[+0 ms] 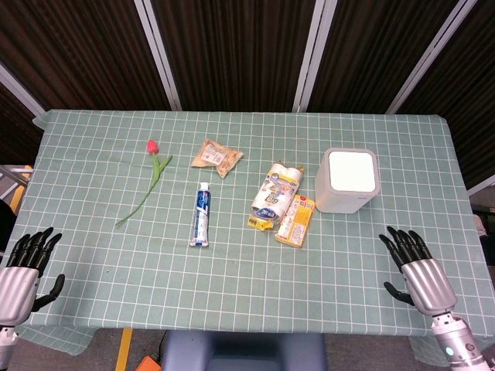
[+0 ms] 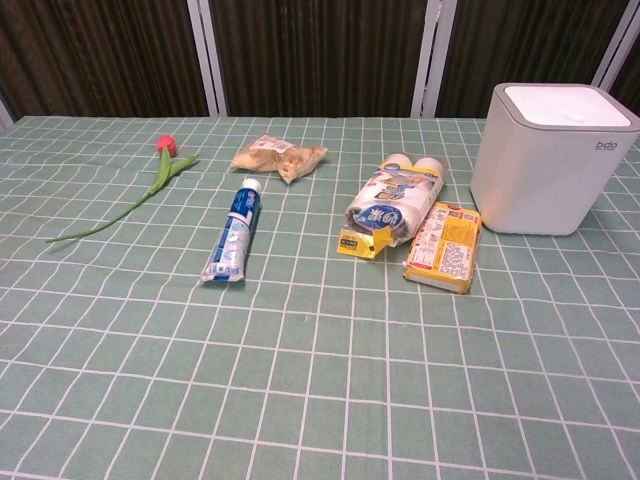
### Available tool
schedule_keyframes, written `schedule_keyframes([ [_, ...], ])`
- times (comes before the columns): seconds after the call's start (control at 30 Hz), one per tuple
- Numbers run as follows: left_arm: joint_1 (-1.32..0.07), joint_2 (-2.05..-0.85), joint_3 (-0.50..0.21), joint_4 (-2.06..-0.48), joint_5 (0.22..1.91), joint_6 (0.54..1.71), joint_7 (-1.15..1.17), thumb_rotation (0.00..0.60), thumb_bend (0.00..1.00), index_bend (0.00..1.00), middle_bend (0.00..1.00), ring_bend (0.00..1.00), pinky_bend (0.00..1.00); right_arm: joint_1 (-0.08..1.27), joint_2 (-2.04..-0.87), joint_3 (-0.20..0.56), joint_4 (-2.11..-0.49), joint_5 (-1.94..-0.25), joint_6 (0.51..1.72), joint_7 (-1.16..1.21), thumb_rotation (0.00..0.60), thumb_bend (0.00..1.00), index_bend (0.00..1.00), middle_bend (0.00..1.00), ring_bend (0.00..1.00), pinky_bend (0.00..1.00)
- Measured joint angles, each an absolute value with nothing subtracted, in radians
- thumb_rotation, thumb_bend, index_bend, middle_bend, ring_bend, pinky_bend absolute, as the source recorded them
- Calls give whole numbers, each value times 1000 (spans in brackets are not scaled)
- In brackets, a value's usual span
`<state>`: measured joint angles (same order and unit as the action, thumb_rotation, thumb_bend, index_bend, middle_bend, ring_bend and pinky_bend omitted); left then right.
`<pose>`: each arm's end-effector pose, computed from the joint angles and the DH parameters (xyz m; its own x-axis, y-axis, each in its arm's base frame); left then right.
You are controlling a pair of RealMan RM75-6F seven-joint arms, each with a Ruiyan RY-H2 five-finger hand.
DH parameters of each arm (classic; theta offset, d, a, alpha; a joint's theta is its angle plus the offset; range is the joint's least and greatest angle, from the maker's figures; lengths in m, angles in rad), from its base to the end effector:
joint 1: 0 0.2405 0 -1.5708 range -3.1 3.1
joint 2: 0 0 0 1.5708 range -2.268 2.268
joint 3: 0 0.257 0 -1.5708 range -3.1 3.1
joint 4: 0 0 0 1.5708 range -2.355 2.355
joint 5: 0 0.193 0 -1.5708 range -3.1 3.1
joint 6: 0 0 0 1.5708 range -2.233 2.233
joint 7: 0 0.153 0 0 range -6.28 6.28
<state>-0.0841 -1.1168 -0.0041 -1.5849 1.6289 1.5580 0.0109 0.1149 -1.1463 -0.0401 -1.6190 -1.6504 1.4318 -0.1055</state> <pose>-0.2917 0.1787 0.1736 0.4354 -0.0286 0.8998 0.8904 -0.1335 -0.4352 -0.2858 -0.1763 0.1373 0.4835 -0.1138 0.8679 -0.8673 -0.1965 0.4574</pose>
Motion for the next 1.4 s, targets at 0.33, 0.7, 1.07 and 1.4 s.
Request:
schedule_keyframes([
  [0.33, -90, -1118, -8, -1584, 1620, 1545, 7, 600, 456, 0, 0, 0, 5, 123, -1178, -1, -1612, -1620, 1440, -105, 600, 316, 0, 432, 356, 312],
  [0.7, -93, -1113, -10, -1584, 1613, 1542, -5, 600, 458, 0, 0, 0, 5, 268, -1181, 134, -1658, -1433, 1247, -205, 600, 657, 0, 1000, 1000, 1000],
  [1.07, -84, -1106, -12, -1583, 1607, 1556, -14, 600, 462, 0, 0, 0, 6, 446, -1196, 226, -1685, -1084, 1014, -388, 600, 691, 0, 1000, 1000, 1000],
  [1.4, -84, -1108, -14, -1584, 1605, 1556, -6, 600, 470, 0, 0, 0, 6, 523, -1218, 195, -1669, -949, 941, -478, 600, 691, 0, 1000, 1000, 1000],
])
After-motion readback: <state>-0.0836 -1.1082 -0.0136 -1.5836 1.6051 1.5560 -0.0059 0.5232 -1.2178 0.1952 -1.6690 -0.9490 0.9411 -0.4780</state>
